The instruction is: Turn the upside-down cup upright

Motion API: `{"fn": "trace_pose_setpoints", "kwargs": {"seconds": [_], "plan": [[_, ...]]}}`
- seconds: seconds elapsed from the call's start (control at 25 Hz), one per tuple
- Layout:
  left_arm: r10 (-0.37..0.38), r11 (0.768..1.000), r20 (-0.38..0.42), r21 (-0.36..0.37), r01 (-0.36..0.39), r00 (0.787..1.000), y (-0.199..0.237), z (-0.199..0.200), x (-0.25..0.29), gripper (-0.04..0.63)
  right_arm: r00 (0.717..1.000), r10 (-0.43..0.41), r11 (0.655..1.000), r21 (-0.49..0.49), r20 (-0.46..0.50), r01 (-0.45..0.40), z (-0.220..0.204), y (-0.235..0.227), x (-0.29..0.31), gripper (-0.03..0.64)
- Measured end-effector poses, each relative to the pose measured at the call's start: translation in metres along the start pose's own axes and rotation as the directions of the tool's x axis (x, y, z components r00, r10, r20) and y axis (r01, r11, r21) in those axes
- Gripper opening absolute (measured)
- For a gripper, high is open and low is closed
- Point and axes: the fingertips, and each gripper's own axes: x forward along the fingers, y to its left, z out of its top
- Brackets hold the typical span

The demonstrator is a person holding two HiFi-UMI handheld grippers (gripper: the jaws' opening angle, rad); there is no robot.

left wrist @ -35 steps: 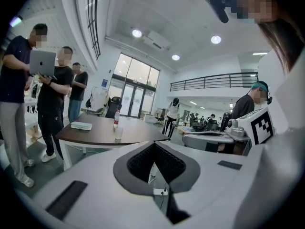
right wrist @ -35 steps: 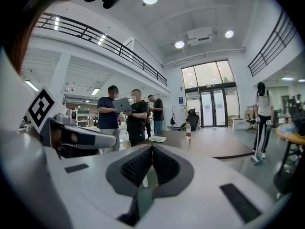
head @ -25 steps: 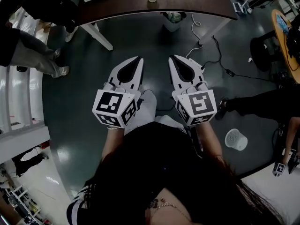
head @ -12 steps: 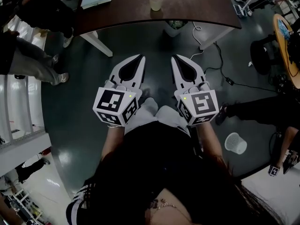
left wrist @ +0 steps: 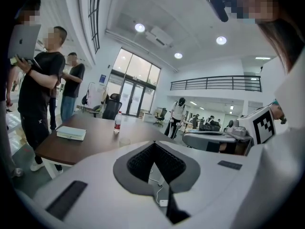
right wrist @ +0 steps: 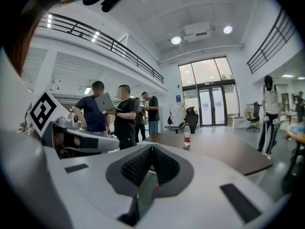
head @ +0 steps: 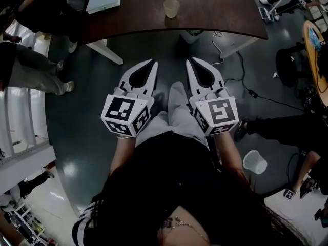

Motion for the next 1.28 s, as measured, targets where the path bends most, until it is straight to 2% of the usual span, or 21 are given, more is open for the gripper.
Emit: {"fn": "trace_pose_setpoints", "kwargs": {"seconds": [0.52, 0.84, 1.28], "plan": [[0.044, 0.999, 0.027, -0.011, -0.044, 0.999, 0.047, 0.039, 0.110, 0.002, 0.998, 0.055, 0.998, -0.025, 0.009, -0.055, 0.024, -0.083, 0.106, 0.015], [0.078, 0.997, 0.038, -0.030, -0.077, 0.996, 0.080, 0.053, 0.162, 0.002, 0.995, 0.095, 0.994, -0.047, -0.007, -0.095, 0.029, -0.114, 0.161, 0.015], [0.136, 0.990, 0.023, -0.051, -0.134, 0.990, 0.117, 0.061, 0.194, 0.002, 0.992, 0.119, 0.992, -0.029, -0.045, -0.121, 0.024, -0.138, 0.210, 0.017]]}}
